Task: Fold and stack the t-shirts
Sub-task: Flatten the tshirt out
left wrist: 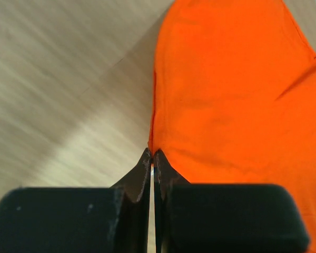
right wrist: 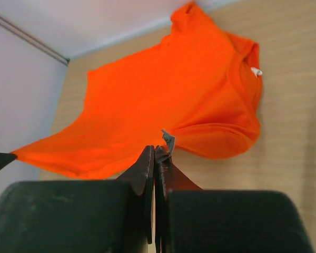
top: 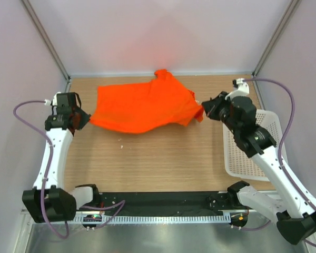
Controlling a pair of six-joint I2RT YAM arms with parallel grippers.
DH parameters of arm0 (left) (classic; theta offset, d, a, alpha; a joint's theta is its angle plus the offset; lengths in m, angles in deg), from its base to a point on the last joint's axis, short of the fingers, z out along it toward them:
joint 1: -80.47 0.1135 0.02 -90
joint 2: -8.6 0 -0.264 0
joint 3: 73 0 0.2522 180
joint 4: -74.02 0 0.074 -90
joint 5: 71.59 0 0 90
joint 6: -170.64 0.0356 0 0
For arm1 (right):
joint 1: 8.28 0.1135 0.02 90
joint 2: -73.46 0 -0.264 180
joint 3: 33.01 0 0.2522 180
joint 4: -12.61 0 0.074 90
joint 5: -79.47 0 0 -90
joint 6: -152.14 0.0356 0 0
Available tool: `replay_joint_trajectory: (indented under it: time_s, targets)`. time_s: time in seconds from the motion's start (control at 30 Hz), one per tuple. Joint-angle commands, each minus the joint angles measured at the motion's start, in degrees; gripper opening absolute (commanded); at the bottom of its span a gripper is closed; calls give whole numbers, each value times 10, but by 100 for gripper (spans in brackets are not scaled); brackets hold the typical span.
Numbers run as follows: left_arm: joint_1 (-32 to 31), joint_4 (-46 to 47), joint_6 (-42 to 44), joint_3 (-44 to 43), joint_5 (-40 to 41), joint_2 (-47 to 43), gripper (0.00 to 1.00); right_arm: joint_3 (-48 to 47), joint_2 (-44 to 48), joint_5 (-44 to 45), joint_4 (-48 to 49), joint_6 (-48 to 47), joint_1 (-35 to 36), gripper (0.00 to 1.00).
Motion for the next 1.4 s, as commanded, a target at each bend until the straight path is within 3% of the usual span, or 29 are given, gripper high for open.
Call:
replay_joint_trajectory:
  time_s: [0.0, 0.1, 0.2, 0.33, 0.7, 1.13, 1.37]
  targets:
    - [1, -76, 0, 51, 12, -74, 0, 66, 49, -28, -159, 61, 1, 1]
    - [4, -142, -28, 106, 64, -116, 0, 108, 60, -118, -240, 52, 1, 1]
    - [11, -208, -78, 145, 90, -144, 0, 155, 56, -146, -305, 56, 2, 1]
    - [12, -236, -114, 178, 92, -162, 0, 231, 78, -213, -314, 78, 4, 1]
    - [14, -326, -231, 222, 88, -184, 0, 277, 141, -216, -351, 85, 6, 1]
    - [17, -307, -223, 210, 83, -196, 0, 255, 145, -194, -352, 99, 5, 1]
    - [17, -287, -129, 60, 60, -174, 0, 99, 133, -105, -334, 73, 5, 1]
